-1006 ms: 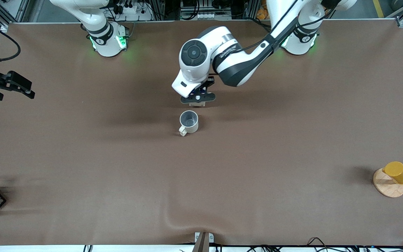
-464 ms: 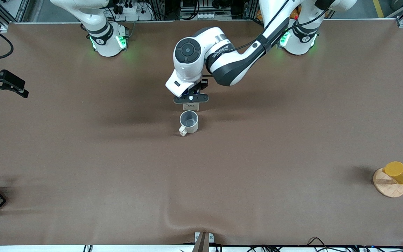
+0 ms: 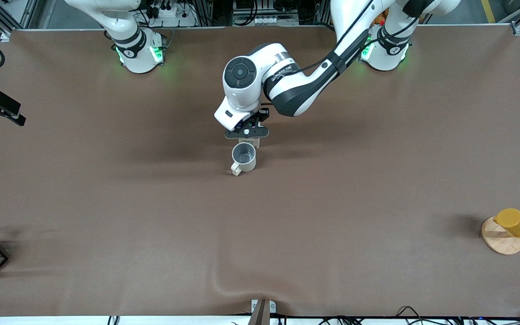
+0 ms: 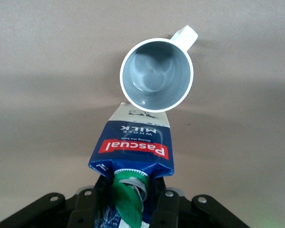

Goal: Place milk next to cup
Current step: 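Lower the milk carton beside the mug and open the left gripper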

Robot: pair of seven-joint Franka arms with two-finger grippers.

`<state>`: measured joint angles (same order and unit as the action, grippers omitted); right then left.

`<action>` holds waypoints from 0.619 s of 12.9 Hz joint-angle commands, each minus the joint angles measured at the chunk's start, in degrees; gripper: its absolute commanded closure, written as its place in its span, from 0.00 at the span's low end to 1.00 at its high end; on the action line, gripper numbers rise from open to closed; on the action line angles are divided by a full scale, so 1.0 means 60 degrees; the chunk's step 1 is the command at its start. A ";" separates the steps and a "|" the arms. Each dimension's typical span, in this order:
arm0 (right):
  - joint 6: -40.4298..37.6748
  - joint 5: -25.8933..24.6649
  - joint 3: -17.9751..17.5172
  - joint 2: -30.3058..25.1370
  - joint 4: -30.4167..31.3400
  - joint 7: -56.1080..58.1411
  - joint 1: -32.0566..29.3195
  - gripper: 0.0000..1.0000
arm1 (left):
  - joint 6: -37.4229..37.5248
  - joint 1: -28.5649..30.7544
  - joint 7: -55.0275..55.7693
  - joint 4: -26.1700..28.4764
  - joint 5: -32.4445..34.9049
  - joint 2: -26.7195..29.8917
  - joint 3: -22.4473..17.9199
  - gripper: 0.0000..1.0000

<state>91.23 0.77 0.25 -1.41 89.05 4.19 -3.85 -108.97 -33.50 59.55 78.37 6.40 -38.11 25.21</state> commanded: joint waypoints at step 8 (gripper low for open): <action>-0.0162 0.0048 -0.0144 0.0045 -0.0106 0.0078 -0.0120 0.00 | -0.0223 -0.0042 0.0094 -0.0215 0.0165 0.0343 -0.0115 0.00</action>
<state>90.95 0.77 -0.08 -1.26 89.06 4.19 -3.85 -110.66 -33.55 59.56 77.70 6.60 -38.00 25.04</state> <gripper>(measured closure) 0.000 0.247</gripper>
